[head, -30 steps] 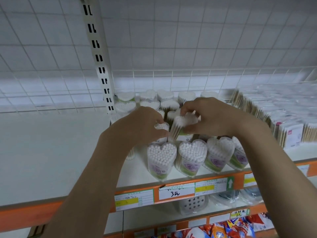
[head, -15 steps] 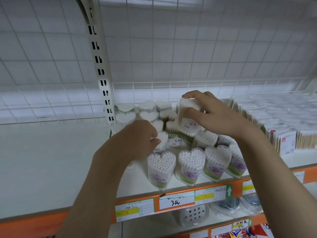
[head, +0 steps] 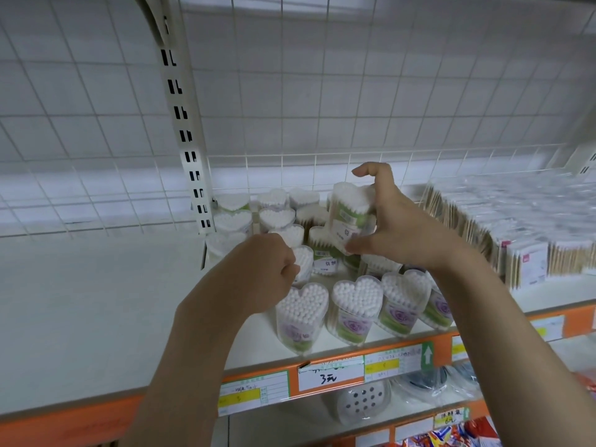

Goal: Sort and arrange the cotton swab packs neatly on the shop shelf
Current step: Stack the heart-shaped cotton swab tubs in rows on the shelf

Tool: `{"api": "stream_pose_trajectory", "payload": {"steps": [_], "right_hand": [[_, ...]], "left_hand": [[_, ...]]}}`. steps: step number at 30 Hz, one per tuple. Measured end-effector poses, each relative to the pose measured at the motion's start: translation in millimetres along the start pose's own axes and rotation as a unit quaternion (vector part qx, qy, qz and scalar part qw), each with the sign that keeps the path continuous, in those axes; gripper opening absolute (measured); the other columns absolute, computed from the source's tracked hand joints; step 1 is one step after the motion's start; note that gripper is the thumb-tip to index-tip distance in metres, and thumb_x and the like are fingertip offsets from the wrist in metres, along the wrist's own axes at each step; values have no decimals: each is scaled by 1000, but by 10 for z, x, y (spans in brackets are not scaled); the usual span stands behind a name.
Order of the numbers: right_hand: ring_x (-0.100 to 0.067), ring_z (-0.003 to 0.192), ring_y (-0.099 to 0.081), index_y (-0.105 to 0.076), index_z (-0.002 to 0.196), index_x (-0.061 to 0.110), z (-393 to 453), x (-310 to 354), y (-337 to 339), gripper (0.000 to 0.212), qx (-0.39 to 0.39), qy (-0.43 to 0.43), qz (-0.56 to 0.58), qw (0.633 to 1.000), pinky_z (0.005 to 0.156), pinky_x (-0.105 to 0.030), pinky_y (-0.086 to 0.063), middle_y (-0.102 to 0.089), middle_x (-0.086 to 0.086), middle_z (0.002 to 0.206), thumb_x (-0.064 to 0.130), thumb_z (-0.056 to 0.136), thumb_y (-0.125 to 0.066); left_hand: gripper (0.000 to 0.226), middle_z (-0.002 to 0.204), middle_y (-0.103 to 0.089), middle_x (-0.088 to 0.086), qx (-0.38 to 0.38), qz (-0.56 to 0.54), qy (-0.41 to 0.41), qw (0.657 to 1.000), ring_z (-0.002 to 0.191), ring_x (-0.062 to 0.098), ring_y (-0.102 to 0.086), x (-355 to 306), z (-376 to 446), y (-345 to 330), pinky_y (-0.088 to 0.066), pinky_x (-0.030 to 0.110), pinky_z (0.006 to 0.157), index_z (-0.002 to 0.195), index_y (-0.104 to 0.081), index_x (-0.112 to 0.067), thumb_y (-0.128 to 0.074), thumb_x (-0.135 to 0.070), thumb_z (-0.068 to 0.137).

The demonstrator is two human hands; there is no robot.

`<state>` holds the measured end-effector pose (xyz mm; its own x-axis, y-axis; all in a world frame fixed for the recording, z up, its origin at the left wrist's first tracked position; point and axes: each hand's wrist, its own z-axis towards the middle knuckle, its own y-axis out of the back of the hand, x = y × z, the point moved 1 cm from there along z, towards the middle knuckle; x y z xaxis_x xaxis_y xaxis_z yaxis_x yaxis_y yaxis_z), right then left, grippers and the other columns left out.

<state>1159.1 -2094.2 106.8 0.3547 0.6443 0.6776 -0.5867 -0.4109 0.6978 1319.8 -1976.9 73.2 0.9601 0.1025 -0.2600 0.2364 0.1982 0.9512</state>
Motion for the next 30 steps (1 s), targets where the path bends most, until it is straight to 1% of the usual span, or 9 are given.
{"api": "stream_pose_trajectory", "payload": {"steps": [2,6,9,11,15,18,21,27,30], "right_hand": [[-20,71,-60,-16,115,45,-8,7,-8,85,-18,1,-1,1000,68,-32,-50,-57,-20,94,5,68,-74],[-29,72,-61,-15,119,47,-15,14,-27,88,-35,8,15,999,69,-43,-52,-59,-26,91,0,69,-71],[-20,60,-56,-16,122,43,0,-5,-35,87,-32,23,24,999,58,-32,-48,-53,-16,81,-1,70,-68],[-24,61,-54,-14,123,44,14,-15,-43,88,-26,26,29,999,58,-33,-47,-51,-17,84,-2,70,-67],[-14,61,-53,-8,124,48,34,-17,-80,96,-20,28,16,999,54,-23,-45,-47,-4,84,1,68,-68],[-19,65,-56,-10,121,50,46,-9,-110,93,-12,18,-2,1000,58,-30,-48,-53,-10,91,4,67,-70],[-18,70,-58,-14,115,47,54,-18,-102,82,4,11,-16,1000,64,-33,-50,-54,-4,95,10,68,-72],[-8,86,-58,-35,115,31,64,-16,6,64,6,-3,-28,1000,70,-19,-47,-54,13,97,20,68,-77],[-12,98,-58,-46,119,32,71,19,70,60,22,12,-45,999,81,-28,-49,-54,10,104,19,69,-76]], "left_hand": [[31,103,-62,5,-2,-3,-1,1000,92,18,-60,6,-9,-8,-47,32,83,95,-67,-4,-47,-26,94],[31,102,-64,9,-10,-18,7,1000,92,21,-61,22,-9,-27,-48,34,83,95,-67,-1,-49,-25,93],[30,103,-63,9,-13,-19,2,1000,92,21,-60,38,-12,-36,-47,34,83,94,-67,-1,-49,-25,93],[30,104,-63,7,-14,-20,0,1000,93,20,-60,42,-9,-41,-47,35,84,95,-67,-1,-49,-25,93],[30,106,-61,6,-17,-21,3,1000,94,21,-60,41,-15,-52,-47,37,84,96,-67,-1,-48,-24,93],[29,106,-60,5,-21,-32,8,999,93,21,-60,54,-29,-67,-48,36,84,95,-66,-1,-48,-24,93],[28,106,-60,3,-27,-40,7,999,94,19,-59,65,-33,-80,-47,33,84,95,-66,-2,-48,-24,93],[29,103,-60,1,-25,-34,3,999,90,18,-59,73,-15,-79,-47,34,81,94,-66,-1,-49,-24,92],[30,104,-60,1,-20,-29,2,999,91,19,-60,67,-13,-66,-47,36,82,94,-66,0,-49,-25,92]]}}
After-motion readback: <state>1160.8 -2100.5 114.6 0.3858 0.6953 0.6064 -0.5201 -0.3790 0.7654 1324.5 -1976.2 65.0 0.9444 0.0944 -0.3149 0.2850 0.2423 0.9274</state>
